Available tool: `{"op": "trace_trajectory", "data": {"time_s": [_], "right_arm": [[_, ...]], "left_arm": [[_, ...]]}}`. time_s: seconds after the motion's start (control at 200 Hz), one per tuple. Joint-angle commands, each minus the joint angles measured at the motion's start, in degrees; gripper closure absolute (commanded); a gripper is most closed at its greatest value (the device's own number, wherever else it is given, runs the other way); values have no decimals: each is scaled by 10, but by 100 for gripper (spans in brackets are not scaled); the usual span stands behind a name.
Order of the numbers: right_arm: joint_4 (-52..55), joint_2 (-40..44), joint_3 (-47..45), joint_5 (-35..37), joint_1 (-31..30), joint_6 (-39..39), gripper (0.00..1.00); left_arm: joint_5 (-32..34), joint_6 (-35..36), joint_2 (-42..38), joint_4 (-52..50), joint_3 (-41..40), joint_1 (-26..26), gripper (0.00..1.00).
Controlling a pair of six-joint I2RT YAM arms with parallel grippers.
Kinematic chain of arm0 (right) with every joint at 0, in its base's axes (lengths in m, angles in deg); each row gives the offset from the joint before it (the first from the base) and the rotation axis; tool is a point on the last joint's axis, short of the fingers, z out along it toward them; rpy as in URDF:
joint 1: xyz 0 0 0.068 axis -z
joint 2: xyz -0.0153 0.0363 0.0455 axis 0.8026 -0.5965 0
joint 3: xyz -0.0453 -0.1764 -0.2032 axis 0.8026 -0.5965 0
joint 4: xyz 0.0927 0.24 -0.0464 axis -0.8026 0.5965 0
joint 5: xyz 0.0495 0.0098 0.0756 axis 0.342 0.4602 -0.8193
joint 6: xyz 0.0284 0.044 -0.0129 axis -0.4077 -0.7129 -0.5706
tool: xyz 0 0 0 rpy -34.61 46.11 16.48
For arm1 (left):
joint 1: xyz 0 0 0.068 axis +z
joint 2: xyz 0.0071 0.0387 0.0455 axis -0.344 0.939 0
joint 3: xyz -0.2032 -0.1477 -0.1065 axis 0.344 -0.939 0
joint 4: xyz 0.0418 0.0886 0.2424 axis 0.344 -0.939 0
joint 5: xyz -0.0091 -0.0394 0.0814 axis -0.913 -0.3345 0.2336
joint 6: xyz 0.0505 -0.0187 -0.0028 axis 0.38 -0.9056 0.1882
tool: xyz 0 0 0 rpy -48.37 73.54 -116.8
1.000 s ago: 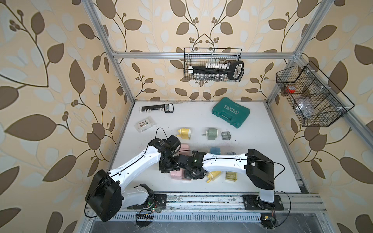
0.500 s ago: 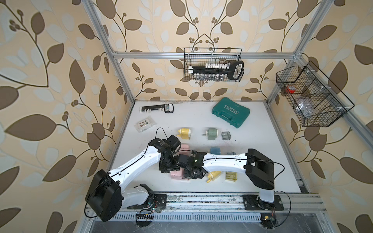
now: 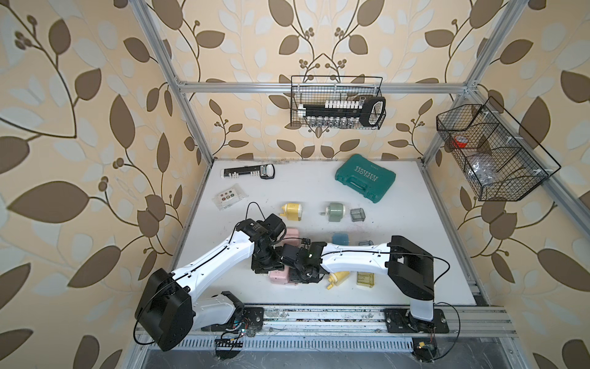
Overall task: Put the tray back into the pencil sharpener
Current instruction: Close the container of the pencil sharpener.
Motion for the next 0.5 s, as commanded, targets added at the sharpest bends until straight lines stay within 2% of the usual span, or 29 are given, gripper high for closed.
{"op": "trace_trajectory", "data": {"time_s": [0.0,0.495], "right_arm": [[-18,15,-15,-5,1,10,100],[-77,28,-26,-28,0,26,99]], "left_arm": [[-5,7,15,-2,-12,-6,44],[-6,8,18,-1,-12,-6,44]]}}
